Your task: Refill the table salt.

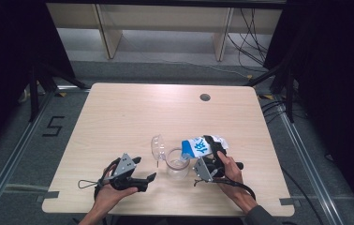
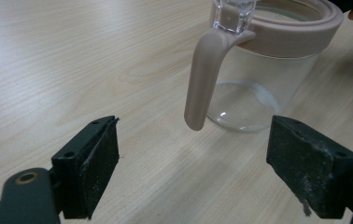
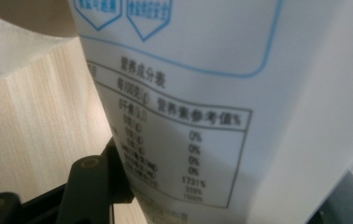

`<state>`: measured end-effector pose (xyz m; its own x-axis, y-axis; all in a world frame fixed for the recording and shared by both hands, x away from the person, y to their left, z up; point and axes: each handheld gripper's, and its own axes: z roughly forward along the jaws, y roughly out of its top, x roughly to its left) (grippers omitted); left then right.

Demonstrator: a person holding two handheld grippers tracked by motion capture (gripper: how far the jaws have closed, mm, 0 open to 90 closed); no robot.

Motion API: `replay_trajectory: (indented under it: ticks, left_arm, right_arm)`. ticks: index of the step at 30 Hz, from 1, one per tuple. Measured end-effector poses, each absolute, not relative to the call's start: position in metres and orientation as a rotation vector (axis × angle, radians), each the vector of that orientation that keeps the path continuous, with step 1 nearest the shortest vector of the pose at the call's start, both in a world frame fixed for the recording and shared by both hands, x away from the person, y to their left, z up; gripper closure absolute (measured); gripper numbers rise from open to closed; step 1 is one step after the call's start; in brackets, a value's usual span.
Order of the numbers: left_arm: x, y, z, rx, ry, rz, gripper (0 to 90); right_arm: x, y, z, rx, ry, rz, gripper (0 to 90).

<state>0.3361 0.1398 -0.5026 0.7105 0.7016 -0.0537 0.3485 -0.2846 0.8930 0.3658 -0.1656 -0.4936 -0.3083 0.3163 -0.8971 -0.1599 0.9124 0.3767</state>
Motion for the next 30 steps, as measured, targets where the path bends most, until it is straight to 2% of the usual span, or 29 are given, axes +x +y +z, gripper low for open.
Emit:
replay_trajectory:
  ticks: [30]
  left_arm:
    - [0.3369, 0.1396, -0.5029, 1.895, 0.819, 0.434, 16.5]
  right_arm:
    - [0.363, -0.163, -0.493, 0.015, 1.781, 0.413, 44.6]
